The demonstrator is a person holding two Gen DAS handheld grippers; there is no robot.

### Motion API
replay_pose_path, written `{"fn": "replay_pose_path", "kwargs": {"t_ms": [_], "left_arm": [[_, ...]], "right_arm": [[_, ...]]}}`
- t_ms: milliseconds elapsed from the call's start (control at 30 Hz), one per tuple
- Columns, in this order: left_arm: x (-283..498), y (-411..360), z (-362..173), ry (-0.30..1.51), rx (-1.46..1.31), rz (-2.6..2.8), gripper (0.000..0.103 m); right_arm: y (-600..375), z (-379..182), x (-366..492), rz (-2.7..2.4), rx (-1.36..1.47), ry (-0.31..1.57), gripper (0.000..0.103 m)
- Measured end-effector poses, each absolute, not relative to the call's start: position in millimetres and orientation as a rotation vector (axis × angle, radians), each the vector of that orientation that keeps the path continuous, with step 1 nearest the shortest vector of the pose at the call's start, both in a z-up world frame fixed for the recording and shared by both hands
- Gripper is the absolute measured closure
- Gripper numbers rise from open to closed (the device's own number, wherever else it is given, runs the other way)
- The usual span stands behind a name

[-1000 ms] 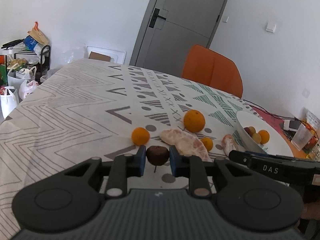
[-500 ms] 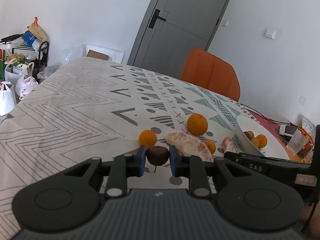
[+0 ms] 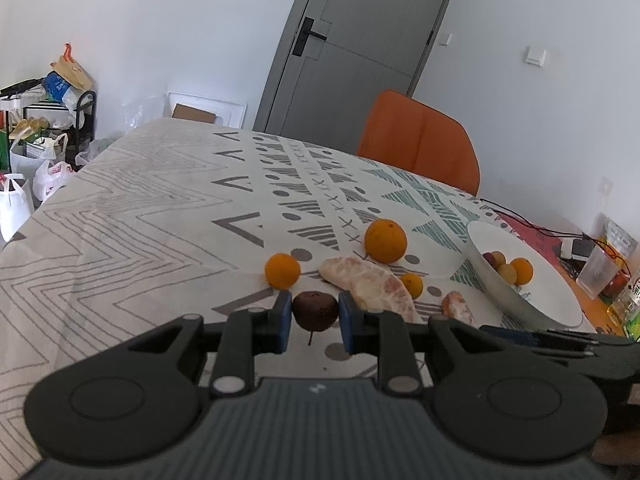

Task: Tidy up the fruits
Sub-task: 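Grasp a peeled pomelo segment with the right tool while the left tool grasps the dark brown fruit, then carry the pomelo segment and dark brown fruit with both tools over the white plate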

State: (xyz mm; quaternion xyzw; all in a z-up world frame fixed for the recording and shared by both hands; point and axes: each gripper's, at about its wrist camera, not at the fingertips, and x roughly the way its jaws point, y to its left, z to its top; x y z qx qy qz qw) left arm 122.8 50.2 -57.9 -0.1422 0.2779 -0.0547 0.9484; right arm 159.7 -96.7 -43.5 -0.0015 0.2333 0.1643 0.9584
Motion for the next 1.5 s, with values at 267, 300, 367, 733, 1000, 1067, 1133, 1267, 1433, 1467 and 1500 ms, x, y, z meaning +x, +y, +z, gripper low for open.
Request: {"fn": "replay_pose_path", "kwargs": {"t_ms": [267, 300, 367, 733, 1000, 1067, 1133, 1267, 1433, 1467, 1500], "left_arm": [[118.0, 51.1, -55.5, 0.566, -0.273, -0.097, 0.08], [117.5, 52.0, -55.2, 0.566, -0.273, -0.092, 0.08], [117.4, 53.8, -54.0, 0.566, -0.273, -0.082, 0.08], [117.5, 45.3, -43.7, 0.548, -0.253, -0.093, 0.08], [120.2, 26.8, -35.4, 0.532, -0.23, -0.129, 0.08], [120.9, 21.9, -33.3, 0.527, -0.222, -0.136, 0.08], [121.9, 17.1, -31.3, 0.523, -0.216, -0.144, 0.08], [124.8, 7.2, -27.7, 0.516, -0.203, -0.159, 0.08], [130.5, -6.2, -24.2, 0.512, -0.185, -0.175, 0.08], [131.7, -8.8, -23.5, 0.511, -0.182, -0.177, 0.08], [132.7, -11.3, -23.0, 0.51, -0.178, -0.18, 0.08]], "right_arm": [[-98.9, -43.7, 166.4, 0.317, 0.034, 0.47, 0.053], [-98.0, -43.6, 168.9, 0.315, 0.039, 0.47, 0.051], [-96.3, -43.2, 174.6, 0.307, 0.045, 0.467, 0.051], [-106.3, -38.3, 175.0, 0.34, 0.089, 0.441, 0.071], [-121.6, -26.1, 162.2, 0.359, 0.122, 0.383, 0.071], [-124.9, -21.8, 158.8, 0.364, 0.126, 0.363, 0.071], [-127.6, -18.2, 155.7, 0.37, 0.131, 0.345, 0.071], [-134.3, -12.3, 150.9, 0.375, 0.142, 0.315, 0.071], [-147.0, -9.3, 147.5, 0.366, 0.155, 0.29, 0.071], [-149.4, -9.1, 147.0, 0.36, 0.154, 0.282, 0.071], [-152.0, -9.3, 146.6, 0.35, 0.152, 0.275, 0.071]]}}
